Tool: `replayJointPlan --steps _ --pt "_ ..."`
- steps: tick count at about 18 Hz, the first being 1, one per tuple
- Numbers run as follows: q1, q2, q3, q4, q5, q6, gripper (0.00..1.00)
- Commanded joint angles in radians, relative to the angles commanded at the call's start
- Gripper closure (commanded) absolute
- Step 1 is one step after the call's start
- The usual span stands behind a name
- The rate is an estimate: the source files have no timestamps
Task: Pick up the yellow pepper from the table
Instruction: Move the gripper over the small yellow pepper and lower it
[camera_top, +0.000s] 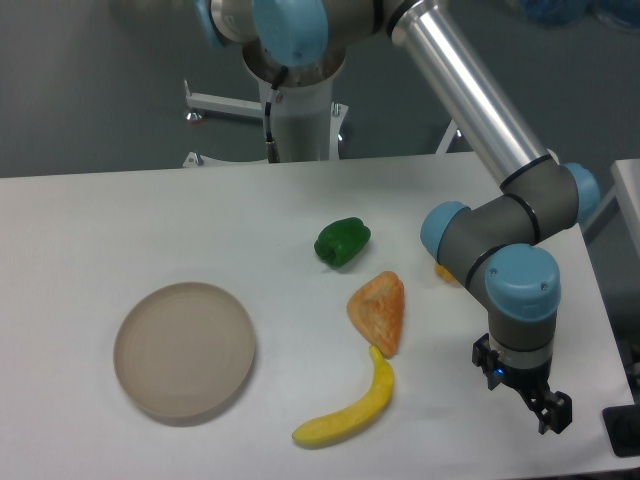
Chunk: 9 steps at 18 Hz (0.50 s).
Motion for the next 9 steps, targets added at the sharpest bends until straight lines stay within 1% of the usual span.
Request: replayJointPlan --steps 4,5,7,9 --pt "0.0 0.011 -0.015 0.0 0.008 -0.005 0.0" --pt "-0.002 0.021 -0.026 -0.002 0.011 -0.008 0.0" --pt "0.0 0.057 -0.064 -0.003 0.017 -0.009 0.0" --pt "0.0 0.103 -0.122 -0.008 0.026 -0.009 0.0"
